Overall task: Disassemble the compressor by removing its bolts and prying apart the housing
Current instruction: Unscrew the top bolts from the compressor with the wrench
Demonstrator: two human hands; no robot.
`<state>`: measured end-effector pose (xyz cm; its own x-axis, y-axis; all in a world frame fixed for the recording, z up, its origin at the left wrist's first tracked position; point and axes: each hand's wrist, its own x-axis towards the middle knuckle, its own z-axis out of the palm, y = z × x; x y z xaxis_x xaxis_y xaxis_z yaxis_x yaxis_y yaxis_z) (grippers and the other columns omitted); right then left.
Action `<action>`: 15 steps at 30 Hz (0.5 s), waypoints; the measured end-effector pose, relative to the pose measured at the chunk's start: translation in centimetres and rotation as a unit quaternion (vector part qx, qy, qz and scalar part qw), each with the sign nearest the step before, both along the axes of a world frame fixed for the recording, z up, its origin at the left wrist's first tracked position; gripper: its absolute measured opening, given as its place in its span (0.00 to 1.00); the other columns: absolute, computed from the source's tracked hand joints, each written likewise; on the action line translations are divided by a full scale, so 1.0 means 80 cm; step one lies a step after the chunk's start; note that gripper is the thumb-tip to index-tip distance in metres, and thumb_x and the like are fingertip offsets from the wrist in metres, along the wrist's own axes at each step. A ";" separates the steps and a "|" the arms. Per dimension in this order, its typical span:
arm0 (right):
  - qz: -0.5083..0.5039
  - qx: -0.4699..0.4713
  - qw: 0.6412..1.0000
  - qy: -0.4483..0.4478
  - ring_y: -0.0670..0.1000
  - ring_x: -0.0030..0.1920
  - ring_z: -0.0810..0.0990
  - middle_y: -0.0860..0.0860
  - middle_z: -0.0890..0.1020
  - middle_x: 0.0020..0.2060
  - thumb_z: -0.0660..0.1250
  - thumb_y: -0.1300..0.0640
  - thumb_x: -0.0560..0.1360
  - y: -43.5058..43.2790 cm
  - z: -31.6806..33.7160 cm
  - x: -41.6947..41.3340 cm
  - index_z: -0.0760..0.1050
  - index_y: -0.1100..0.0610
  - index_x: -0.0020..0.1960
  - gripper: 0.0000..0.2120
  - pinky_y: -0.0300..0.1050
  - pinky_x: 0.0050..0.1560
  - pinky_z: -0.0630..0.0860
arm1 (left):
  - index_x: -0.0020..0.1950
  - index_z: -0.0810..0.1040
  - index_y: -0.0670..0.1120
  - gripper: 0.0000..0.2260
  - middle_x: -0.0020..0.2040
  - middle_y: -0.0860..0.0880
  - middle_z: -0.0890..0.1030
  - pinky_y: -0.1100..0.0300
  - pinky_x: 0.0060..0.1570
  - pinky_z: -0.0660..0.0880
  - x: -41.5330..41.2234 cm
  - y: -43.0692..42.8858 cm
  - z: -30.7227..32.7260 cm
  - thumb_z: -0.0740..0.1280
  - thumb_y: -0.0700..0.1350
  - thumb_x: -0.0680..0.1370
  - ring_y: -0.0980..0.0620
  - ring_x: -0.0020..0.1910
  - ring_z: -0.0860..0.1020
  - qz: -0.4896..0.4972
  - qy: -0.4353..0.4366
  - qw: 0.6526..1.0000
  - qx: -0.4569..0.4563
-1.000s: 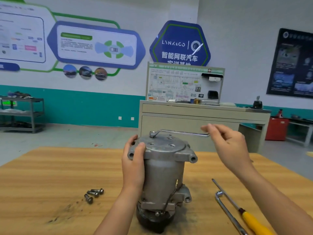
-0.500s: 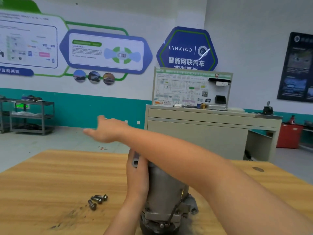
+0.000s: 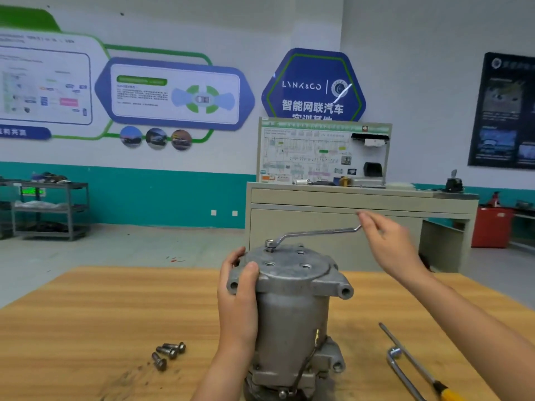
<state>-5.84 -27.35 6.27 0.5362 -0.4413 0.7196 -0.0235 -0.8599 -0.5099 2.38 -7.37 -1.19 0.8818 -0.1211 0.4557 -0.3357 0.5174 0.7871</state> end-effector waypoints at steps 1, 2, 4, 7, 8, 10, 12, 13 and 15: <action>-0.034 -0.013 0.997 0.062 0.55 0.59 0.75 0.53 0.80 0.55 0.54 0.52 0.81 -0.011 0.009 0.035 0.77 0.56 0.58 0.16 0.44 0.53 0.70 | 0.52 0.75 0.57 0.09 0.56 0.49 0.77 0.61 0.43 0.71 -0.001 -0.001 0.001 0.63 0.43 0.78 0.51 0.54 0.76 0.000 -0.002 1.000 0.001; -0.053 -0.018 0.991 0.125 0.58 0.56 0.76 0.57 0.80 0.52 0.53 0.52 0.81 -0.015 0.021 0.072 0.78 0.57 0.54 0.16 0.46 0.50 0.70 | 0.52 0.75 0.58 0.08 0.56 0.50 0.78 0.60 0.43 0.71 -0.001 -0.002 0.000 0.64 0.45 0.77 0.52 0.54 0.76 -0.003 -0.001 1.000 -0.001; -0.055 -0.022 0.973 0.225 0.57 0.48 0.76 0.58 0.77 0.45 0.51 0.53 0.81 0.003 0.046 0.137 0.74 0.58 0.46 0.15 0.44 0.40 0.68 | 0.51 0.76 0.58 0.09 0.56 0.52 0.78 0.60 0.45 0.72 0.001 0.000 -0.001 0.67 0.51 0.71 0.52 0.54 0.76 -0.005 0.002 1.000 -0.004; -0.027 -0.093 0.942 0.320 0.55 0.50 0.74 0.59 0.75 0.50 0.52 0.55 0.81 0.072 0.070 0.207 0.73 0.65 0.58 0.16 0.44 0.44 0.69 | 0.50 0.77 0.58 0.12 0.55 0.48 0.79 0.55 0.48 0.75 0.003 0.000 -0.001 0.63 0.52 0.66 0.48 0.53 0.78 -0.006 0.000 1.000 -0.014; -0.005 -0.129 0.932 0.339 0.56 0.55 0.74 0.60 0.75 0.56 0.53 0.54 0.81 0.102 0.075 0.221 0.70 0.65 0.62 0.18 0.45 0.50 0.70 | 0.50 0.77 0.58 0.12 0.55 0.46 0.79 0.52 0.50 0.75 0.004 0.000 -0.001 0.63 0.52 0.67 0.46 0.53 0.78 -0.011 0.000 1.000 -0.018; 0.078 -0.178 0.917 0.349 0.57 0.61 0.72 0.60 0.74 0.61 0.54 0.51 0.81 0.172 0.079 0.228 0.69 0.64 0.65 0.20 0.45 0.53 0.69 | 0.50 0.77 0.56 0.13 0.54 0.45 0.80 0.53 0.51 0.76 0.006 -0.001 -0.001 0.63 0.51 0.67 0.47 0.52 0.79 -0.016 -0.006 1.000 -0.018; 0.189 -0.181 0.911 0.319 0.57 0.55 0.75 0.58 0.77 0.52 0.56 0.48 0.80 0.240 0.077 0.206 0.74 0.64 0.57 0.20 0.44 0.45 0.70 | 0.52 0.77 0.54 0.14 0.51 0.49 0.81 0.64 0.46 0.75 0.007 -0.002 -0.002 0.63 0.51 0.68 0.57 0.49 0.79 -0.008 -0.019 1.000 -0.017; 0.242 -0.180 0.908 0.291 0.56 0.49 0.77 0.56 0.78 0.46 0.57 0.47 0.79 0.267 0.071 0.183 0.76 0.63 0.51 0.20 0.44 0.41 0.70 | 0.52 0.77 0.53 0.13 0.48 0.52 0.81 0.68 0.43 0.74 0.008 -0.002 -0.004 0.63 0.51 0.68 0.59 0.47 0.79 -0.003 -0.023 1.000 -0.018; 0.333 -0.192 0.906 0.178 0.52 0.38 0.76 0.52 0.78 0.34 0.60 0.48 0.78 0.295 0.050 0.117 0.76 0.60 0.38 0.19 0.43 0.35 0.69 | 0.51 0.76 0.53 0.10 0.44 0.57 0.81 0.68 0.43 0.73 0.009 -0.002 -0.006 0.63 0.51 0.72 0.61 0.47 0.78 0.008 -0.028 1.000 -0.010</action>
<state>3.51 -3.77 10.31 0.8193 0.3122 0.4808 0.4620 -0.8562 -0.2314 3.12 -7.51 -1.69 0.8562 -0.0984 0.5071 -0.3875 0.5269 0.7565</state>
